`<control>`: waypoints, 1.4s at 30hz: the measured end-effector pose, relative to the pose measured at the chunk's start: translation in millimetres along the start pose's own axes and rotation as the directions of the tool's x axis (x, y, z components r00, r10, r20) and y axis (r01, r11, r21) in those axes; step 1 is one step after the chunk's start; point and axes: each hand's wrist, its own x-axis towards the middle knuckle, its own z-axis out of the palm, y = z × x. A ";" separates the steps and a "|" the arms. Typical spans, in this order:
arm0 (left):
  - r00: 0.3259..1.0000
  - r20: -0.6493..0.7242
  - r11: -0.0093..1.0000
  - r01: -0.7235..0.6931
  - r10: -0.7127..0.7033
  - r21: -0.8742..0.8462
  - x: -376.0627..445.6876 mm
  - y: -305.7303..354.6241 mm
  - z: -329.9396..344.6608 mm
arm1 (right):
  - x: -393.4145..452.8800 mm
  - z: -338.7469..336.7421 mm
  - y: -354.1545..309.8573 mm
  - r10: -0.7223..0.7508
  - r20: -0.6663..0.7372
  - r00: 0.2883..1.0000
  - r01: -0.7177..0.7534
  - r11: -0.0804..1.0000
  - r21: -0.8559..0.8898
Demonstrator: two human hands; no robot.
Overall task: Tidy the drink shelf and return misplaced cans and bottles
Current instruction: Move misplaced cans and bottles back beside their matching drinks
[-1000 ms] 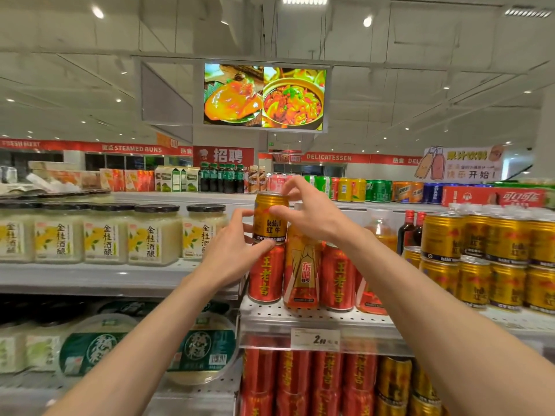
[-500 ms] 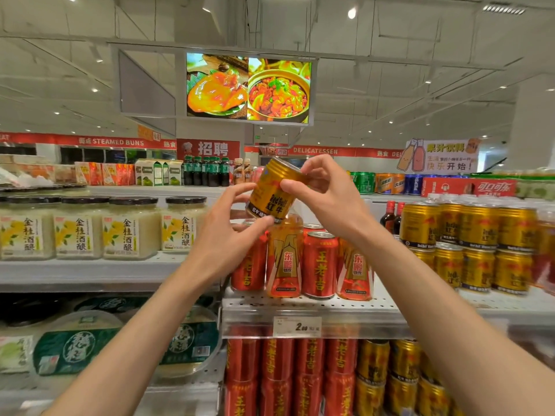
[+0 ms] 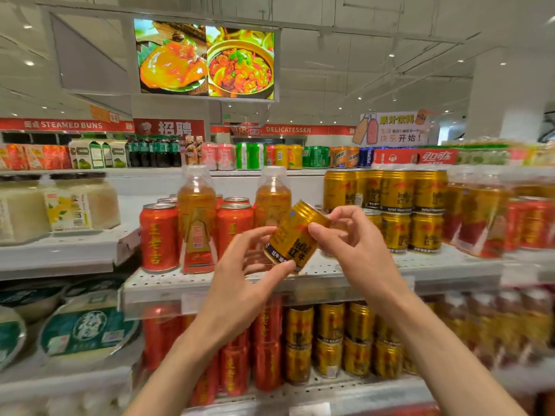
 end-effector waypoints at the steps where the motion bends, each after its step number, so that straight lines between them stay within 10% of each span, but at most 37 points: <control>1: 1.000 0.000 1.000 -0.006 0.006 -0.003 -0.2 0.6 16.3 | -1.4 -14.1 6.3 0.005 -0.010 1.000 -0.005 1.000 -0.003; 14: 0.996 -0.014 0.966 -0.087 0.093 0.243 42.3 17.5 165.9 | 42.8 -154.3 38.8 -0.102 -0.014 0.995 0.099 0.986 -0.133; 21: 0.973 -0.228 0.921 0.104 -0.017 0.374 74.7 1.3 164.7 | 102.6 -163.2 29.6 -0.316 0.030 0.948 0.303 0.875 -0.376; 42: 0.963 -0.215 0.968 0.198 -0.163 0.152 93.5 -19.4 168.0 | 136.7 -135.3 57.5 -0.394 0.151 0.907 0.368 0.567 -0.737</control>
